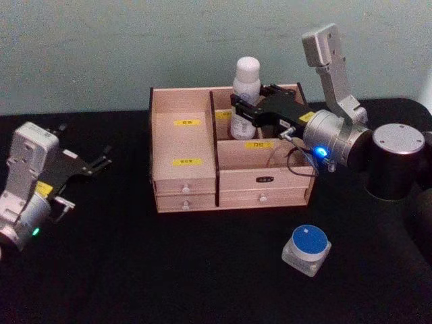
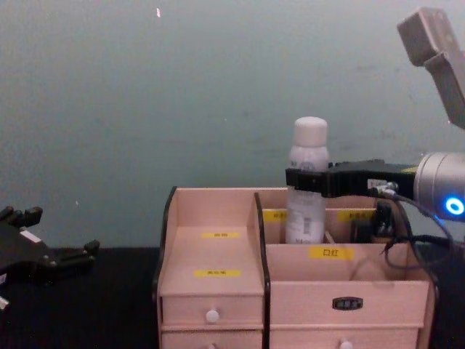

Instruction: Pick up the facial cleanser and watermelon frost from the table and place them into the tiered storage box.

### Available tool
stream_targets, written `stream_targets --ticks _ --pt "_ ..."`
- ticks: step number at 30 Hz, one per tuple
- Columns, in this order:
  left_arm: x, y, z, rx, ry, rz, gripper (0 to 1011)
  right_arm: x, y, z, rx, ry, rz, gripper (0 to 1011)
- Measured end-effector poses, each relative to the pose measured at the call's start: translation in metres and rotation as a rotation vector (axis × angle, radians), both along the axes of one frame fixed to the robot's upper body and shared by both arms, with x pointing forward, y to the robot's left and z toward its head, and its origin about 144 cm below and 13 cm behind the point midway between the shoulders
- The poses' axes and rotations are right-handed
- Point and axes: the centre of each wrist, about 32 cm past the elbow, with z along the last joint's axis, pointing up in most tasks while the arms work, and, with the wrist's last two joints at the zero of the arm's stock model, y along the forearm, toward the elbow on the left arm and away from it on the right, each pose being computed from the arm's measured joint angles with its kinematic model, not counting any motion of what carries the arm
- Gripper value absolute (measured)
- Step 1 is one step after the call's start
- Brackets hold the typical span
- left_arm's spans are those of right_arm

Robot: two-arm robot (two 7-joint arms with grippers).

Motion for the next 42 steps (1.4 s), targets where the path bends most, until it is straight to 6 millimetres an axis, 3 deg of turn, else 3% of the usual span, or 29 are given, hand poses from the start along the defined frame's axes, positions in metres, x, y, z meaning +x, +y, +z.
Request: stream_targets --ticks 26,42 --pt "0.0 0.0 0.0 0.0 0.0 0.0 1001 0.0 0.009 -0.026 -0.048 0.033 0.001 596" --pt "0.0 0.0 0.0 0.0 0.0 0.0 1001 -0.002 0.009 -0.028 -0.051 0.035 -0.01 596"
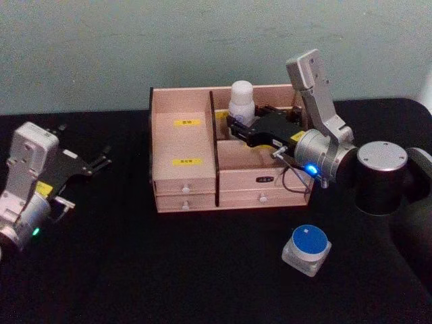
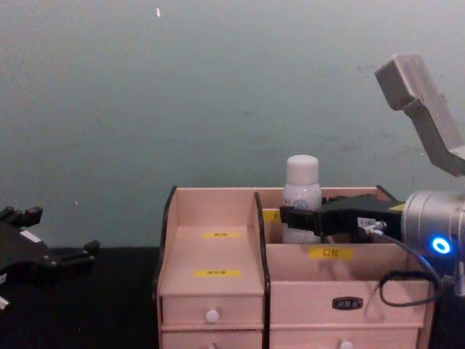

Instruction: Pick up the facial cleanser and watermelon frost from the table and place them into the tiered storage box.

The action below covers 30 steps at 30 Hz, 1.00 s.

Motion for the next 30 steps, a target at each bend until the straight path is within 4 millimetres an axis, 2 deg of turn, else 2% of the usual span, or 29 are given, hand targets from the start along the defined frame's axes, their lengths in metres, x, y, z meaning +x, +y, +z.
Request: stream_targets --ticks 4,7,17,30 --pt "0.0 0.0 0.0 0.0 0.0 0.0 1001 0.0001 0.0001 0.0003 0.001 0.0 0.001 630" --pt "0.0 0.0 0.0 0.0 0.0 0.0 1001 0.0001 0.0002 0.0005 0.001 -0.001 0.001 761" --pt "0.0 0.0 0.0 0.0 0.0 0.0 1001 0.0002 0.0 0.0008 0.001 0.0 0.002 1000" --pt "0.0 0.0 0.0 0.0 0.0 0.0 1001 -0.0009 -0.0012 0.0041 0.006 -0.011 0.002 1000"
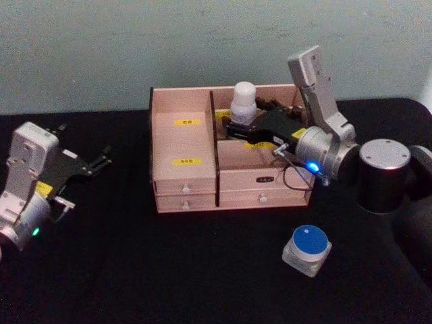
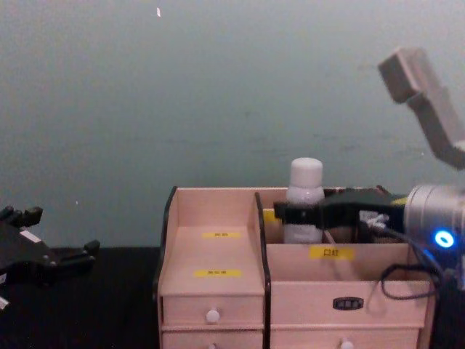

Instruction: Pick up the facial cleanser and watermelon frost from the table and place them into the tiered storage box.

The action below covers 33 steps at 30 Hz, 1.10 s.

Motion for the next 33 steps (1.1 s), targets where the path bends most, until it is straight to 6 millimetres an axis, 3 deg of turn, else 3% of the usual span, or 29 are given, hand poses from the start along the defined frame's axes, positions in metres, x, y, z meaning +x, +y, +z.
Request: stream_targets --ticks 9,25,33 --pt "0.0 0.0 0.0 0.0 0.0 0.0 1001 -0.021 -0.016 0.016 0.008 -0.049 0.018 1000" --pt "0.0 0.0 0.0 0.0 0.0 0.0 1001 -0.108 -0.068 0.021 -0.042 -0.009 0.123 1000" --pt "0.0 0.0 0.0 0.0 0.0 0.0 1001 -0.137 -0.083 0.018 -0.106 0.075 0.147 1000"
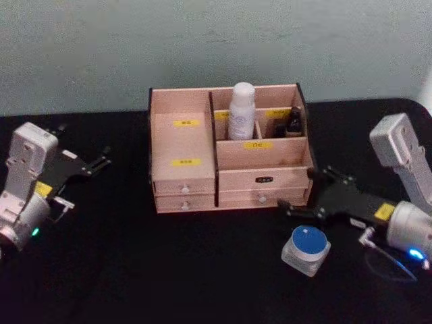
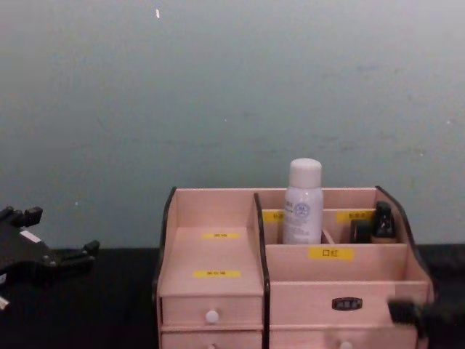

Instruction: Pick up the facial cleanser and watermelon frost from the table and place them into the tiered storage box.

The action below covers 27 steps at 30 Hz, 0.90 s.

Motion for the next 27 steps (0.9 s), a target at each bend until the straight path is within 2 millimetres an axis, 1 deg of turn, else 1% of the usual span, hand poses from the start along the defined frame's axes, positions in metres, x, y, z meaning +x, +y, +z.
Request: stream_targets --ticks 4,11,18,27 --pt "0.0 0.0 0.0 0.0 0.0 0.0 1001 -0.009 -0.005 -0.003 -0.042 0.051 0.017 1000" --pt "0.0 0.0 0.0 0.0 0.0 0.0 1001 -0.021 -0.005 -0.011 -0.078 0.126 0.034 1000" --pt "0.0 0.0 0.0 0.0 0.0 0.0 1001 -0.025 -0.005 -0.013 -0.1 0.143 0.024 1000" --pt "0.0 0.0 0.0 0.0 0.0 0.0 1001 -0.027 -0.006 -0.013 -0.134 0.125 0.005 1000"
